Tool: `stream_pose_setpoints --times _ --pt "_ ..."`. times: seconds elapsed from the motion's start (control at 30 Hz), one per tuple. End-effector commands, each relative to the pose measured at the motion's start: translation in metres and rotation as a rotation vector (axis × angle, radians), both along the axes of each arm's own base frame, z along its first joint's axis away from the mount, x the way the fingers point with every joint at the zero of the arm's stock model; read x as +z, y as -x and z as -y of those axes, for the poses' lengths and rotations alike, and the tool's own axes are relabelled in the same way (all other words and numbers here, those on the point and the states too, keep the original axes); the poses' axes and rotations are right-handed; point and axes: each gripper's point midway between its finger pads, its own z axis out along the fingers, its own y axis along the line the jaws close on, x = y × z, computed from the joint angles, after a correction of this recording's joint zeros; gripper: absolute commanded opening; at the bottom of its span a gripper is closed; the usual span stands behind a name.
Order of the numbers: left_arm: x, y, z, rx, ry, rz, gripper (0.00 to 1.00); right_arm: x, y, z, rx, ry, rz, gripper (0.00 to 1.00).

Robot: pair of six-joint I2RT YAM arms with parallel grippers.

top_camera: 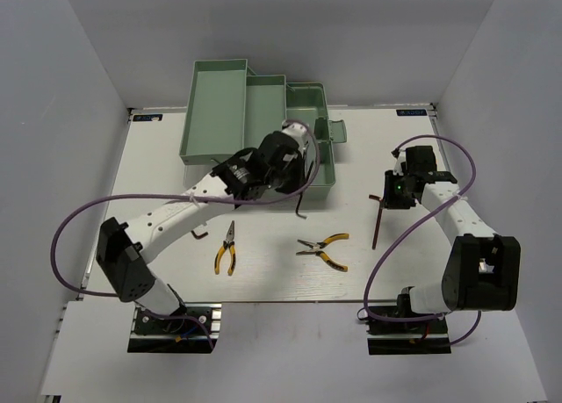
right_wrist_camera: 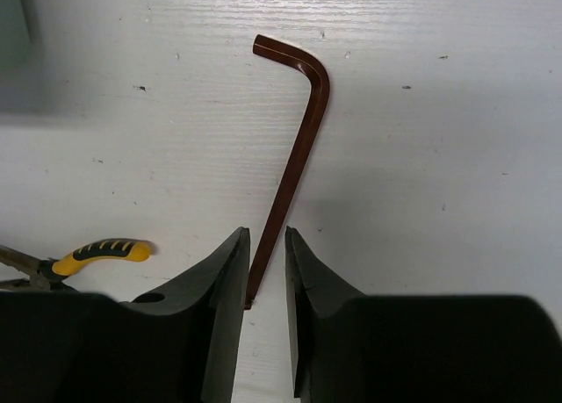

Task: Sort the tools into containers

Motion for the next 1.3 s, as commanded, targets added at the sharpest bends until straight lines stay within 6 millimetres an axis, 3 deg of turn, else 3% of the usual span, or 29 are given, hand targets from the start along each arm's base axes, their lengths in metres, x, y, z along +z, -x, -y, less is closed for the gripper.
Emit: stream_pose_setpoints --times 0.0,0.1,0.17,0.2,0.23,0.27,0.33,0.37,0.47,0.53,0.57,0.67,0.77,0.8,0.87,1.0,1.13,1.17,1.23,1.27 --pt "0.049 -0.034 0.005 0.016 0.017 0.124 0.00 -0.007 0.006 0.001 0.004 -0.001 -0.027 0.29" --pt "0.063 -0.067 -0.003 0.085 -0.018 0.168 0.00 -0.010 0.009 0.000 0.017 -0.011 -0.039 0.28" --pt "0.077 -0.096 -0.018 0.173 -0.032 0.211 0.00 -0.011 0.010 -0.002 0.025 -0.023 -0.045 0.28" --pt "0.076 -0.106 -0.024 0.193 -0.041 0.205 0.00 -0.010 0.010 -0.005 0.034 -0.036 -0.041 0.29" --pt "0.061 -0.120 -0.030 0.218 -0.089 0.184 0.00 -0.009 0.011 -0.005 0.040 -0.041 -0.038 0.33" --pt "0.070 -0.136 -0.040 0.258 -0.080 0.195 0.00 -0.008 0.010 -0.008 0.053 -0.049 -0.019 0.36" --pt "0.063 -0.154 -0.054 0.294 -0.115 0.183 0.00 -0.006 0.011 -0.013 0.073 -0.073 -0.006 0.39" --pt "0.062 -0.172 -0.063 0.322 -0.126 0.187 0.00 -0.006 0.011 -0.014 0.080 -0.077 -0.004 0.40" --pt "0.064 -0.193 -0.077 0.350 -0.144 0.196 0.00 -0.008 0.013 -0.014 0.083 -0.077 -0.012 0.40" --pt "0.047 -0.206 -0.082 0.355 -0.176 0.166 0.00 -0.009 0.012 -0.013 0.079 -0.073 -0.018 0.42" --pt "0.051 -0.214 -0.088 0.367 -0.177 0.176 0.00 -0.010 0.012 -0.013 0.080 -0.072 -0.021 0.42" --pt "0.031 -0.230 -0.093 0.372 -0.208 0.145 0.00 -0.013 0.012 -0.014 0.081 -0.072 -0.032 0.44" --pt "0.020 -0.237 -0.101 0.381 -0.216 0.124 0.30 -0.018 0.014 -0.016 0.083 -0.078 -0.053 0.45" --pt "0.021 -0.238 -0.098 0.373 -0.203 0.128 0.52 -0.018 0.014 -0.016 0.080 -0.076 -0.056 0.45" --pt "0.033 -0.242 -0.101 0.373 -0.186 0.150 0.66 -0.027 0.016 -0.012 0.067 -0.056 -0.089 0.45" --pt "0.056 -0.245 -0.097 0.350 -0.141 0.182 0.76 -0.039 0.018 -0.007 0.048 -0.015 -0.145 0.44" --pt "0.091 -0.231 -0.090 0.275 -0.075 0.233 0.77 -0.052 0.016 -0.003 0.027 0.025 -0.176 0.44" --pt "0.115 -0.220 -0.091 0.260 -0.036 0.267 0.77 -0.055 0.015 -0.003 0.024 0.028 -0.184 0.44" --pt "0.123 -0.202 -0.082 0.185 -0.009 0.283 0.77 -0.060 0.013 -0.002 0.019 0.047 -0.194 0.42" --pt "0.135 -0.181 -0.081 0.138 0.006 0.305 0.74 -0.065 0.014 -0.002 0.018 0.059 -0.214 0.42"
